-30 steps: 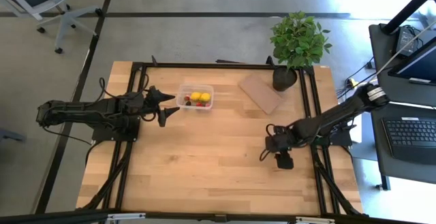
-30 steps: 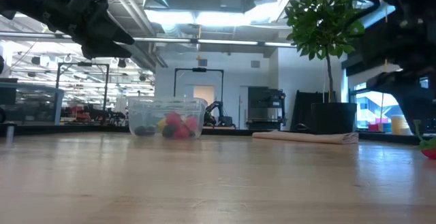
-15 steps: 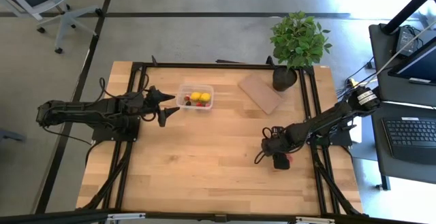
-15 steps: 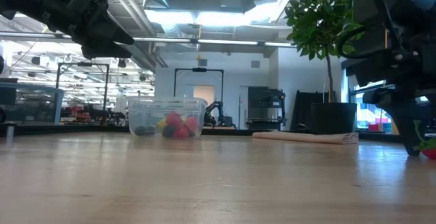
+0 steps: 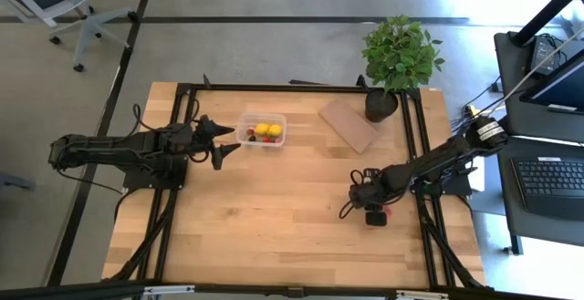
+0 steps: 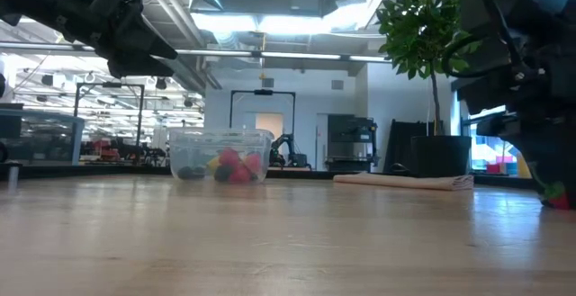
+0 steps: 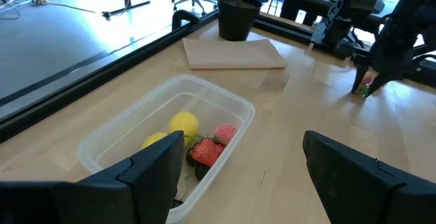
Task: Pick and placing Produce into tupperware
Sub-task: Put the red strawberry into the transparent bin
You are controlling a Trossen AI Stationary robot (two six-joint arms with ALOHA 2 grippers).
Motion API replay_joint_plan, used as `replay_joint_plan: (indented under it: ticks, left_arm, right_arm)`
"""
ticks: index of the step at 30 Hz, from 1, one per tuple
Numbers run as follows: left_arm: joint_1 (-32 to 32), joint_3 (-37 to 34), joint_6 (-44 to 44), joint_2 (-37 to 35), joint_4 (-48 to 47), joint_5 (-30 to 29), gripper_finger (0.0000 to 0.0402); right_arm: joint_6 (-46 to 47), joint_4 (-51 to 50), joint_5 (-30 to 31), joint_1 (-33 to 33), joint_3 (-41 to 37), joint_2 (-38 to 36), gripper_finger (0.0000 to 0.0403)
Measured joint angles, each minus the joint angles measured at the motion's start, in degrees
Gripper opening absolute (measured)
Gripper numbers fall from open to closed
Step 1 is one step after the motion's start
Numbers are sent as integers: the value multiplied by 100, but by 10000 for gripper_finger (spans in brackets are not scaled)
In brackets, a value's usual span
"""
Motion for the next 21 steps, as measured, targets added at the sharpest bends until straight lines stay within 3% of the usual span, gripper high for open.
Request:
replay_joint_plan:
  ticks: [4, 11, 21]
  left_arm:
    - [2, 0, 0, 0, -1, 0, 291]
    - [2, 0, -1, 0, 0, 0, 291]
    - [2, 0, -4, 2, 2, 0, 291]
  right_arm:
    - [-102, 39, -220, -87, 388, 34, 100]
    - [-1323, 511, -687, -647, 1742, 22, 88]
    - [-3178, 3026, -572, -2088, 3602, 85, 88]
